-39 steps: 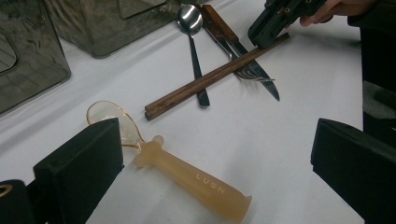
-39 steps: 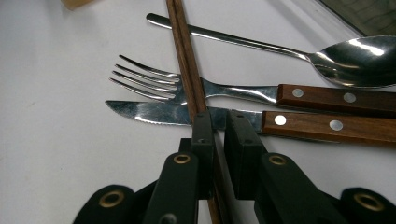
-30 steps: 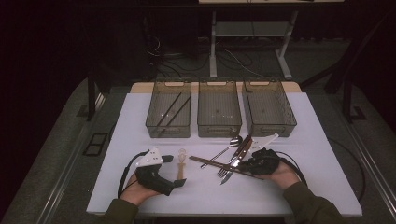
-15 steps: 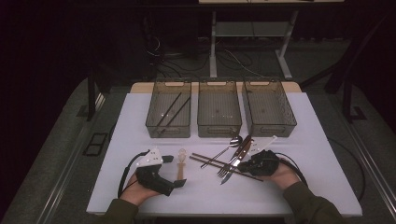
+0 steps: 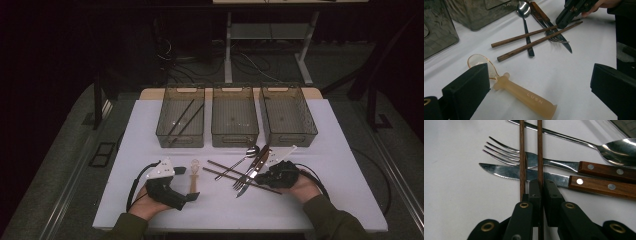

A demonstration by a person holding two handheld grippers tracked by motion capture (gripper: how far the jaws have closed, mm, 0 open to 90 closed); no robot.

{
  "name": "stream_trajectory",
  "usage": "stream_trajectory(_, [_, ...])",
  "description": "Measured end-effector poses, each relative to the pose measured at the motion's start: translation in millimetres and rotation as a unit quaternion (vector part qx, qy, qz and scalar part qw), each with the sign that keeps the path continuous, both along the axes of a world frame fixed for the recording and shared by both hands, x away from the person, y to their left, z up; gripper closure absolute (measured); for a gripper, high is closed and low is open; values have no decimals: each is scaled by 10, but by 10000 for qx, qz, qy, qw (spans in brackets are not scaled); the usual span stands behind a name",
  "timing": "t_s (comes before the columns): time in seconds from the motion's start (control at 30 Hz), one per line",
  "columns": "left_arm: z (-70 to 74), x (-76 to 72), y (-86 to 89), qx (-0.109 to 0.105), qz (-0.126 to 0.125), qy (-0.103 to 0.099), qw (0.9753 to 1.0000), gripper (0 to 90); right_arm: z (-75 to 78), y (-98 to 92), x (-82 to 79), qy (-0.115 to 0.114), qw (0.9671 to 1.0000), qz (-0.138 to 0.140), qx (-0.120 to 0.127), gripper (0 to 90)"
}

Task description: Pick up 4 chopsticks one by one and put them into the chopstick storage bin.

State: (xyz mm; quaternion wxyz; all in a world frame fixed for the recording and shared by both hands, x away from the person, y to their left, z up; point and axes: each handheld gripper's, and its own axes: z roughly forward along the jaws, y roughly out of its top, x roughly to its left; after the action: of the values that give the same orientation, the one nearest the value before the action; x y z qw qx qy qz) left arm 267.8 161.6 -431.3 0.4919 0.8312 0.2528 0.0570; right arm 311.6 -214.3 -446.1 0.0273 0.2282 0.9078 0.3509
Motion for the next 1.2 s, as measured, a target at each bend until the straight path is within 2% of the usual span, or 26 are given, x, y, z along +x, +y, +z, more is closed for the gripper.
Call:
stream_trajectory(0.27, [-4, 1, 0, 28, -7, -24, 10000, 12, 13, -7, -8, -8, 10000, -1, -20, 849])
stream_trajectory(0.73, [-20, -5, -7, 65, -7, -27, 10000, 12, 148, -93, -25, -204, 9990, -123, 370, 849])
stream_trajectory(0.87, [-22, -4, 1, 57, -34, -36, 10000, 11, 173, -114, -26, -193, 9987, -177, 435, 849])
stream_trajectory(1.03, [-57, -6, -8, 208, -85, -52, 9997, 4, 208, -126, -27, -168, 9979, -279, 557, 849])
stream_trajectory(1.2, [-62, -7, -6, 210, -79, -36, 9997, 3, 263, -111, -33, -181, 9975, -343, 585, 849])
